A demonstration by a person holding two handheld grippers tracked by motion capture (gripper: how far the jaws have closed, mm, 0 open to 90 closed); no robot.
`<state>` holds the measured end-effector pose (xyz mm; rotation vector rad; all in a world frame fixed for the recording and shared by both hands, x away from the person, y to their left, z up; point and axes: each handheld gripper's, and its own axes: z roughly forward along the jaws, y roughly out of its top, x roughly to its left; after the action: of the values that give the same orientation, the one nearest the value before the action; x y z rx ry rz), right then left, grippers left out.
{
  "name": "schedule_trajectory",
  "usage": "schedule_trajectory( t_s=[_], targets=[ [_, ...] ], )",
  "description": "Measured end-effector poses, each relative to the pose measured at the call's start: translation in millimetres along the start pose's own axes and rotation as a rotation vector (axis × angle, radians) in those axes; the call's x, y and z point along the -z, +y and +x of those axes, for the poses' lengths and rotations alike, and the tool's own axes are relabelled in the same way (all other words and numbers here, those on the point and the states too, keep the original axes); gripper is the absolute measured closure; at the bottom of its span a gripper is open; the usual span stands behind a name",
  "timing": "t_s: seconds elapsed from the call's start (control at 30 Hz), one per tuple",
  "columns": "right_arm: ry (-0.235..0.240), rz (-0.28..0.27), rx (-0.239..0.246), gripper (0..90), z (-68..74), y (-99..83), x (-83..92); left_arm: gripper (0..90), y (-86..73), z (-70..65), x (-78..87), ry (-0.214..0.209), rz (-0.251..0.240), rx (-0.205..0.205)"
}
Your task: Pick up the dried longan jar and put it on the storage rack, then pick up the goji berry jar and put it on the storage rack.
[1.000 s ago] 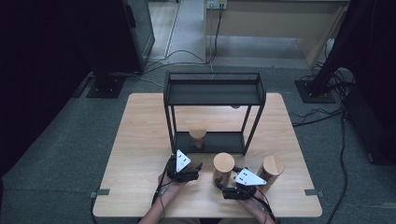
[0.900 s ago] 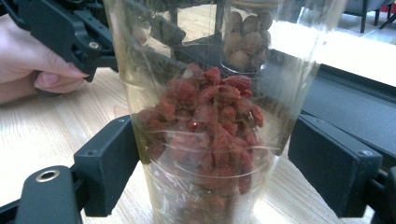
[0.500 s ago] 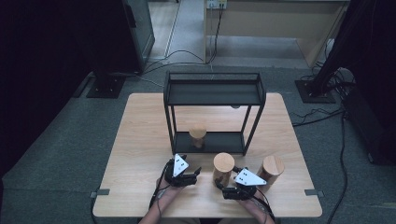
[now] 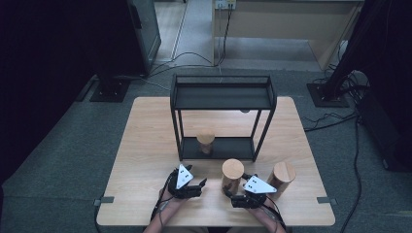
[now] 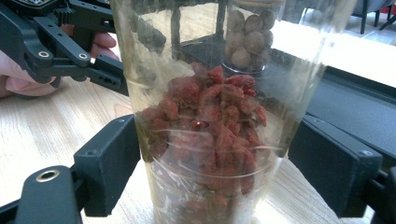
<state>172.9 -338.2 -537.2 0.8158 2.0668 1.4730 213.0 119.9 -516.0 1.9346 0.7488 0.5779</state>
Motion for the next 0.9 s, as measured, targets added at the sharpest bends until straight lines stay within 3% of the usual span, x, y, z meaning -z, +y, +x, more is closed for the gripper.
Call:
schedule_trajectory(
  t_s=[0.3, 0.9],
  targets=[
    [-0.001, 0.003, 0.005, 16.7, 0.9, 0.6, -0.3, 21.5, -5.3, 6.0, 3.9, -0.014, -0.024, 0.042],
    [-0.011, -0.003, 0.004, 18.3, 3.7, 0.7, -3.2, 21.4, -1.7, 4.9, 2.1, -0.013, -0.004, 0.032]
  ],
)
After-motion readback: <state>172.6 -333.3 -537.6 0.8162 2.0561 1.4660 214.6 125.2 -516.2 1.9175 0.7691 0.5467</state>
